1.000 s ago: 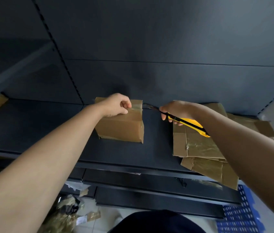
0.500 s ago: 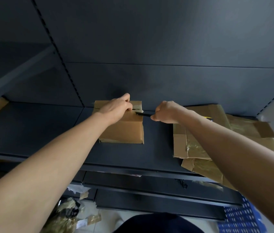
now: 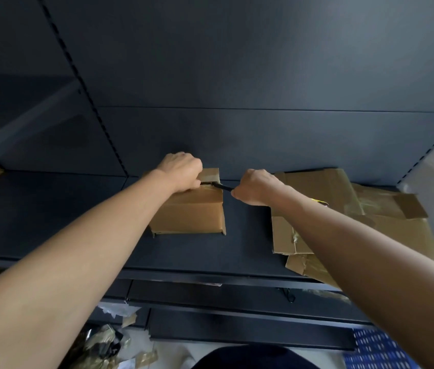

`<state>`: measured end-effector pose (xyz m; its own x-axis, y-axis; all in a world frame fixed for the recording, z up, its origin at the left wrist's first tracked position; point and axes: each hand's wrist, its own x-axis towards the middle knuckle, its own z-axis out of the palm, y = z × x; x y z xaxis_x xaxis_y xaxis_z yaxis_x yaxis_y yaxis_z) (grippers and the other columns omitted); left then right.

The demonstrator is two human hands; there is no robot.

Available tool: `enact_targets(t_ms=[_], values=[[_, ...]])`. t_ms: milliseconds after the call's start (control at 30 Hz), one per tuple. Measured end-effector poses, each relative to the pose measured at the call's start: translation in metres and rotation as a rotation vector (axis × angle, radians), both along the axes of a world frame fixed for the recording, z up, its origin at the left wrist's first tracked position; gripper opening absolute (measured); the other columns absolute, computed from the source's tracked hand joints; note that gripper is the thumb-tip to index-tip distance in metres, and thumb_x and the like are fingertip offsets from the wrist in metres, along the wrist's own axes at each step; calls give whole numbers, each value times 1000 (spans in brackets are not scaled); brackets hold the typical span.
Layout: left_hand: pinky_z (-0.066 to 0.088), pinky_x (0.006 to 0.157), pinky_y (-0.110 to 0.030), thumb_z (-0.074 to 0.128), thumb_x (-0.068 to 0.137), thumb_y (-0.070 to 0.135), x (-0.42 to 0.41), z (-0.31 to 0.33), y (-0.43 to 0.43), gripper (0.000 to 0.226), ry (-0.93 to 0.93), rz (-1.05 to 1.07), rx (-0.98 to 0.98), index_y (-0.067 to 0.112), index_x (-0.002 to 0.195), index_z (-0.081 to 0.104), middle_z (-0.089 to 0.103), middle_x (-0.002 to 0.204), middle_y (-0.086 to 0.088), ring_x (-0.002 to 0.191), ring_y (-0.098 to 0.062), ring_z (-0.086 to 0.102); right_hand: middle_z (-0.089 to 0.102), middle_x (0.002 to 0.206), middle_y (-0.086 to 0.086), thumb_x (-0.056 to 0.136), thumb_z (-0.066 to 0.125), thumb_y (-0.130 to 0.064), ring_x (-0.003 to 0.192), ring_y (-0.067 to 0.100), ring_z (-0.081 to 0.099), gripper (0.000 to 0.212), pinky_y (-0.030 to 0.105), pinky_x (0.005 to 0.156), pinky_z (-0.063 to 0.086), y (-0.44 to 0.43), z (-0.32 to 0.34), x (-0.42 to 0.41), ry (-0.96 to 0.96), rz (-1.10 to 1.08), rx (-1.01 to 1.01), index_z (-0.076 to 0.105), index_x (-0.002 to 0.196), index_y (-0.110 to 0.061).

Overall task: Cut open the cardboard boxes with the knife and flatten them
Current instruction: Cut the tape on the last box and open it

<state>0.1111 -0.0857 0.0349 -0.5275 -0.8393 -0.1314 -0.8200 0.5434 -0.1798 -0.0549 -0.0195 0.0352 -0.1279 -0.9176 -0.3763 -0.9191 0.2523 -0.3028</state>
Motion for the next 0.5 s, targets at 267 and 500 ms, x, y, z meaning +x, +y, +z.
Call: enact_targets(t_ms=[267,500], values=[[34,63,-32,41,90,4,-1,-3,3,8,-30,-109,-36,9,87,47,47,77,-7,71,-25,46,52,93,6,91,47,-23,85,25,52,18,29,66,42,2,-3,14,44,-43,-77,52,105,-13],[36,62,-34,41,93,4,1,-11,3,11,32,-97,-62,9,85,46,48,75,-7,71,-26,49,53,94,4,94,47,-23,98,27,57,25,32,70,43,-1,-19,22,142,-57,-112,56,114,-13]])
